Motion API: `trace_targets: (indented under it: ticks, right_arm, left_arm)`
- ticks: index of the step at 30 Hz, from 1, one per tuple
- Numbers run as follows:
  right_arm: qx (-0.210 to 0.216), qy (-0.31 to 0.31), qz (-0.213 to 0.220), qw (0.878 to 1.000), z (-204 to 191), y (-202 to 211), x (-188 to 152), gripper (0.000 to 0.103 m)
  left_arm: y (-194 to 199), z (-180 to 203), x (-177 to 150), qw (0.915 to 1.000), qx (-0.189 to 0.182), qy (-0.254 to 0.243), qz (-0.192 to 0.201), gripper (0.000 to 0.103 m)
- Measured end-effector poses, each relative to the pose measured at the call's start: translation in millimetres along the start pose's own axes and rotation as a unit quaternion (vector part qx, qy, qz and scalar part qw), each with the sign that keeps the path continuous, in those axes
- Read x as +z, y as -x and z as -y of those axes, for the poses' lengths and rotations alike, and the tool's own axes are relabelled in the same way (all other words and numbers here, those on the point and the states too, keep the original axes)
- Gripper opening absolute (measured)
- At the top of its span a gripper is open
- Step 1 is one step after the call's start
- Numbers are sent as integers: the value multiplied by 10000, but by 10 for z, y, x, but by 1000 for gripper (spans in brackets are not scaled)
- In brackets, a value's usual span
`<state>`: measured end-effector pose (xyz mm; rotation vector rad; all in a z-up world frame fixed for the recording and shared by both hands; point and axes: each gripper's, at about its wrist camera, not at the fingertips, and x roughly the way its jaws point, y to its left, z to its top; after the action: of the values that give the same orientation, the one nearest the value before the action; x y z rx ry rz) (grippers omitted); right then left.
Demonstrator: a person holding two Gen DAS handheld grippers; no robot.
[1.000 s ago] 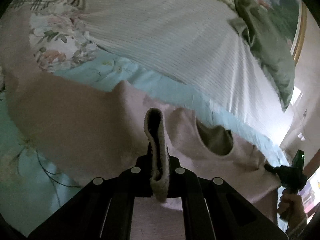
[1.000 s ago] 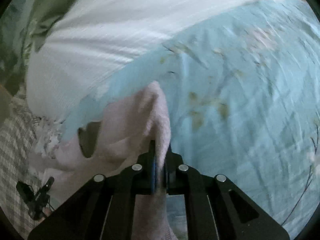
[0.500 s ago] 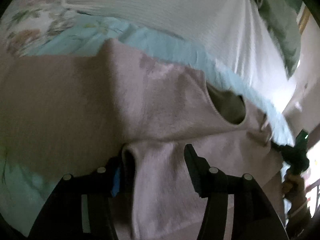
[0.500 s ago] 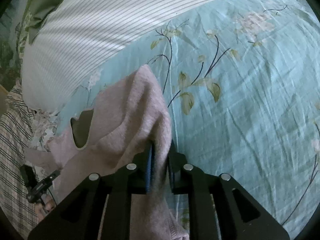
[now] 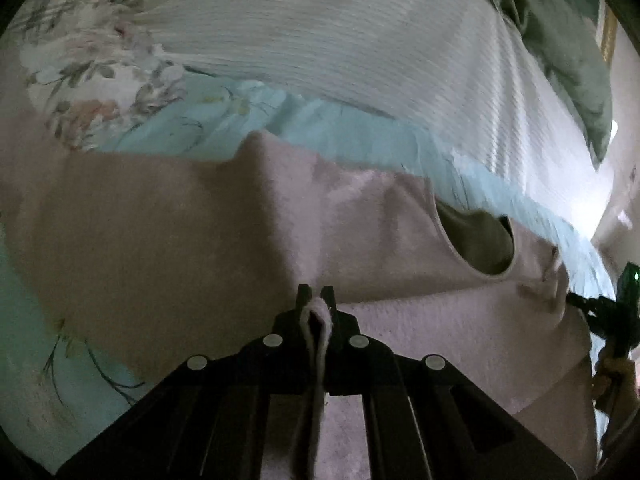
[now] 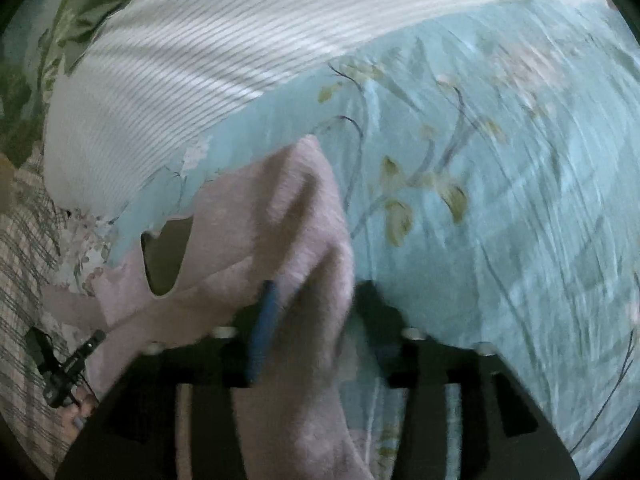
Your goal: Fold small clothes
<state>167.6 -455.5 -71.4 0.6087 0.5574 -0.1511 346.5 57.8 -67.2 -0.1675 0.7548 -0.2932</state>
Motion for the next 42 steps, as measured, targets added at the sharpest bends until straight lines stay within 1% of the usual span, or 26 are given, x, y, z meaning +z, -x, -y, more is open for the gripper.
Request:
trace_targets:
  ticks: [1, 3, 4, 5, 6, 9, 11, 13, 14, 15, 16, 18, 20, 21, 22, 24, 25, 26, 29, 31, 32, 33, 34, 35, 37, 42]
  right_arm:
    - [-15, 111, 37, 9999, -52, -11, 27, 68]
    - [-38, 234, 31, 9997, -110, -69, 74, 68]
    - [-59, 292, -24, 9996, -128, -111, 91, 33]
    - [-100, 333, -66, 9994, -137, -142, 107, 10]
    - [-135, 303, -104, 9994, -124, -160, 136, 10]
    - [29, -63, 365, 9993, 26, 32, 205, 9]
    - [-47, -215, 445, 9988, 118, 27, 185, 9]
    - [-156, -240, 284, 9992, 172, -86, 144, 9]
    - [-143, -328, 254, 9990, 216, -116, 128, 9]
    - [-126, -423, 273, 9987, 240, -96, 126, 10]
    - [-254, -449, 336, 9981, 227, -37, 130, 16]
    - [-675, -258, 612, 9955, 103, 132, 115, 19]
    - [-563, 153, 821, 9949, -125, 274, 110, 20]
    - [-453, 432, 715, 9955, -256, 254, 103, 29]
    - [-416, 783, 419, 9952, -399, 152, 92, 39]
    - [-379, 1078, -88, 9934, -510, -100, 87, 41]
    - [-415, 1039, -255, 9934, -477, -240, 115, 39]
    - [-529, 889, -238, 9943, -379, -331, 179, 36]
    - [-566, 210, 346, 9976, -103, -220, 357, 35]
    - [-754, -125, 704, 9946, -72, -20, 399, 43]
    - [-677, -140, 785, 9945, -90, 65, 377, 47]
    - [-472, -96, 807, 9956, -128, 141, 329, 57]
    - [-266, 27, 760, 9967, -210, 219, 246, 63]
    - [-205, 104, 731, 9971, -256, 260, 184, 64]
    - [75, 314, 643, 9974, -410, 387, -47, 65]
    - [504, 450, 208, 9975, -676, 451, -575, 67]
  left_arm:
    - [6, 10, 9, 10000, -12, 51, 50, 3]
    - [7, 24, 0, 9999, 31, 101, 100, 3]
    - [9, 50, -8, 9999, 54, 81, 110, 3]
    - [-6, 76, -5, 9999, 30, 63, 86, 2]
    - [14, 100, 5, 9999, 19, 51, 95, 2]
    - [199, 220, 66, 9990, -246, -47, 380, 2]
    - [293, 320, 93, 9972, -367, -221, 610, 3]
    - [215, 398, 103, 9976, -159, -413, 526, 3]
    - [108, 384, 95, 9986, -53, -399, 339, 3]
    - [17, 344, 79, 9993, -44, -314, 183, 3]
    - [-40, 299, 59, 9997, -38, -237, 74, 3]
    - [-137, 221, 4, 9998, -17, -118, -144, 3]
    - [-172, 198, -46, 9997, -3, -120, -212, 3]
    - [-192, 200, -67, 9996, -7, -126, -238, 3]
    - [-204, 207, -77, 9996, -8, -137, -262, 3]
    - [-224, 243, -84, 9993, 44, -187, -308, 3]
    - [-221, 252, -85, 9993, 88, -209, -307, 3]
    - [-218, 254, -81, 9992, 125, -224, -307, 4]
    - [-142, 186, -88, 9991, 175, -196, -325, 7]
    - [-46, 123, -99, 9991, 219, -188, -297, 10]
    - [20, 67, -100, 9993, 241, -149, -249, 14]
    - [96, -8, -98, 9994, 279, -79, -196, 18]
    - [173, -97, -93, 9994, 327, 6, -131, 29]
    - [227, -166, -85, 9993, 360, 79, -73, 39]
    - [367, -395, -73, 9981, 497, 356, 63, 50]
    - [585, -982, 21, 9906, 830, 1062, 238, 69]
